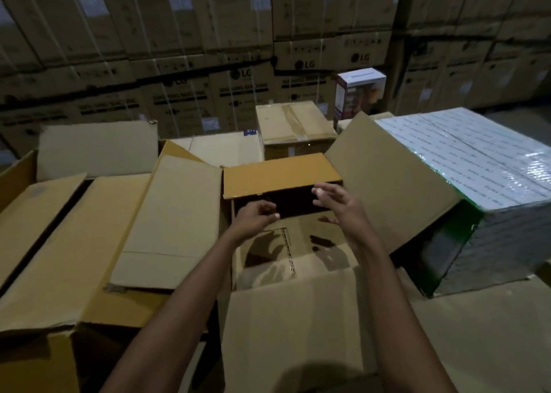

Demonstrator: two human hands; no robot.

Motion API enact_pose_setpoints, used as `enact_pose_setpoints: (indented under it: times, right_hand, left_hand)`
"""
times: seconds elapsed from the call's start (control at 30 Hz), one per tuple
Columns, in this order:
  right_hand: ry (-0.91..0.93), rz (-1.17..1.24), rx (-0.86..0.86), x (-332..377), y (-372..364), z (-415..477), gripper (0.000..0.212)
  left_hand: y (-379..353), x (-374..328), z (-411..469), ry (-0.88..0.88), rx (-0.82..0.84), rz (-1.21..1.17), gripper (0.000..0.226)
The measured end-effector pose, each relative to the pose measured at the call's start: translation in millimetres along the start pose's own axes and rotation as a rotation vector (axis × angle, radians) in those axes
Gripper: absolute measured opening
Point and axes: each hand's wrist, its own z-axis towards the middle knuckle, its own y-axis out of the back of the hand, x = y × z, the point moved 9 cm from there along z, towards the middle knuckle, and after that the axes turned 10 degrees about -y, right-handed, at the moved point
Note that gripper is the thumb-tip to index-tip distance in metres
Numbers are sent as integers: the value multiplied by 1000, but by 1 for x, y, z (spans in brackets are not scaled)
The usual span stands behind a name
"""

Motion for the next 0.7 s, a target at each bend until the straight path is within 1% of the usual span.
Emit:
enact_pose_setpoints:
  times: [0.07, 0.13, 0.27, 0.37, 0.47, 0.53, 0.6, 0.7]
  right_hand:
    - [-14, -57, -28, -2, -5, 25, 23]
    - [-27, -111, -31, -2, -9, 46, 25]
    - [-8, -268, -34, 5, -7, 91, 30]
    - [42, -392, -55, 19, -7, 127, 33]
    - [99, -532, -57, 39, -17, 162, 40]
    - [119, -724, -43, 50, -28, 191, 48]
    - [111, -893, -63, 54, -34, 222, 57]
    - [62, -1006, -108, 47, -38, 265, 70]
  left_hand:
    - [-7, 0, 15, -22, 46, 189, 55]
    - [-5, -6, 30, -68, 38, 334, 65]
    - [23, -22, 62, -142, -67, 392, 79]
    - [48, -30, 95, -182, -103, 510, 86]
    - [68, -27, 133, -181, -87, 654, 91]
    - [77, -20, 157, -177, -72, 737, 94]
    - [85, -10, 182, -159, -55, 747, 95]
    - [89, 20, 213, -84, -19, 732, 96]
